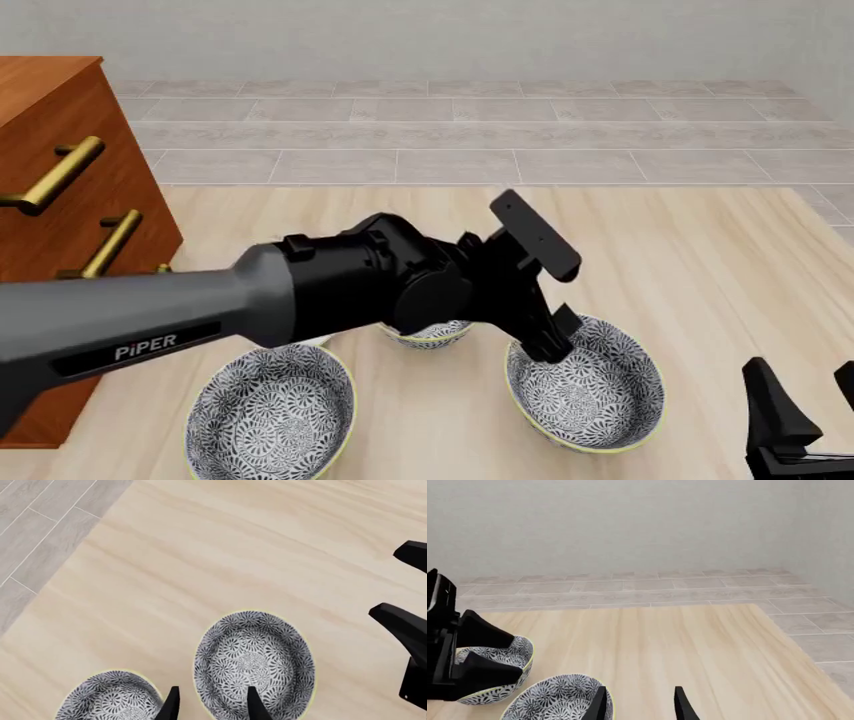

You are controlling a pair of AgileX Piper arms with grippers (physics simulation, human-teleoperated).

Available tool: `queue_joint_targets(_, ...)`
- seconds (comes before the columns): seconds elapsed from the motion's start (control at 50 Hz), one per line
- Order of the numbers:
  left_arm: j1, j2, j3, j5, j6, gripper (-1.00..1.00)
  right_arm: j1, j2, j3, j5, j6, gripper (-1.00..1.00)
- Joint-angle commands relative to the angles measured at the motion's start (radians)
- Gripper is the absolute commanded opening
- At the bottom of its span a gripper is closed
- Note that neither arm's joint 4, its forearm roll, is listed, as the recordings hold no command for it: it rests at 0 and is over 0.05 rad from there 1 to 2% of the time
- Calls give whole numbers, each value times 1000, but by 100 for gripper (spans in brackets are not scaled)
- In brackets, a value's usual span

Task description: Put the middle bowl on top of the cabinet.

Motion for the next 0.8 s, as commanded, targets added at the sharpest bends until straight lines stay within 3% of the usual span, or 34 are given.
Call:
queue_joint_targets(0.02, -4, 24, -1, -17, -19, 100, -1, -1, 0, 4, 1, 100)
queue_joint_targets(0.8, 5, 101, 24, -82, -64, 100, -4, 4, 0, 12, 8, 100)
